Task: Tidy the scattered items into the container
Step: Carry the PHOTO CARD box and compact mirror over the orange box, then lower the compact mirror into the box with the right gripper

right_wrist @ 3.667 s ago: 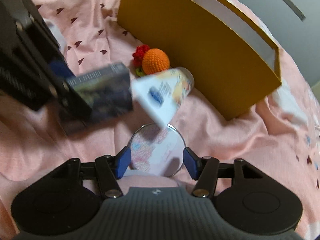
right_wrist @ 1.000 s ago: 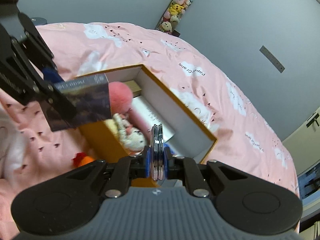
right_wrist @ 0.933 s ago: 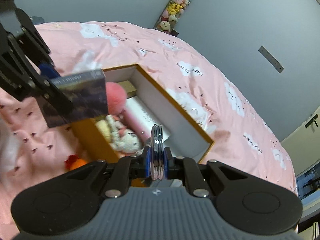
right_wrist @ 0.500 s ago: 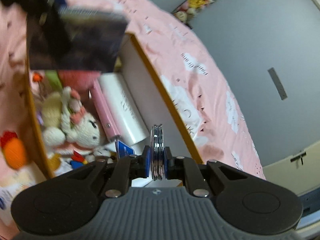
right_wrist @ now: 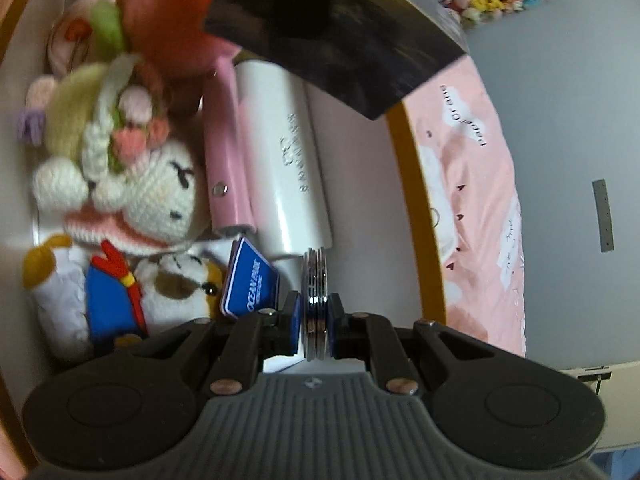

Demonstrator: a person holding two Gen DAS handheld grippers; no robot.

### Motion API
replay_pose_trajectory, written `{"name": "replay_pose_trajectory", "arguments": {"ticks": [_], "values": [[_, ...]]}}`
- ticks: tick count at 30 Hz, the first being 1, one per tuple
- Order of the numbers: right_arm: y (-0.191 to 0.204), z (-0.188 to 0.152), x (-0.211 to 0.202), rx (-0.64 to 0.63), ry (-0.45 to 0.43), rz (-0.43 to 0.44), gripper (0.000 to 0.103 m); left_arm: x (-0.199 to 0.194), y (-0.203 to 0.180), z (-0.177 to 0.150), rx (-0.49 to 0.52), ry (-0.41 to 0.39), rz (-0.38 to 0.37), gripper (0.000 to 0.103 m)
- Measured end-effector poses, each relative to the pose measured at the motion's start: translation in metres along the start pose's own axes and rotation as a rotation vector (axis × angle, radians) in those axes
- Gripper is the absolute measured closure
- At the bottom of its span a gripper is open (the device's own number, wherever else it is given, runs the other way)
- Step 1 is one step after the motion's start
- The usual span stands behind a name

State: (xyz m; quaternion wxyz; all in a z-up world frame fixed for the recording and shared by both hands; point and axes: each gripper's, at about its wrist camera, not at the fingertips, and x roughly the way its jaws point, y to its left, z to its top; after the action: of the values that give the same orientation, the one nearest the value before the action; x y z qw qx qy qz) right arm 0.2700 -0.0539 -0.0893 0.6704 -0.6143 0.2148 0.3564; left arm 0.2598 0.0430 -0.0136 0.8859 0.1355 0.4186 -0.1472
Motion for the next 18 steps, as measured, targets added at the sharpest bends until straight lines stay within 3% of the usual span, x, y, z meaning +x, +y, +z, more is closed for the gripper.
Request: {"name": "replay_pose_trajectory", "arguments": {"ticks": [14, 18], "values": [[-0.011, -0.02, 0.009, 0.07, 0.008, 0.051, 0.088, 0.059, -0.022, 0.001, 0.527, 0.134, 0.133, 0.077], [-0.017, -0.026, -0.003, 0.107, -0.012, 0.058, 0.075, 0.071, -0.028, -0.011, 0.671, 0.155, 0.155, 0.077]]}}
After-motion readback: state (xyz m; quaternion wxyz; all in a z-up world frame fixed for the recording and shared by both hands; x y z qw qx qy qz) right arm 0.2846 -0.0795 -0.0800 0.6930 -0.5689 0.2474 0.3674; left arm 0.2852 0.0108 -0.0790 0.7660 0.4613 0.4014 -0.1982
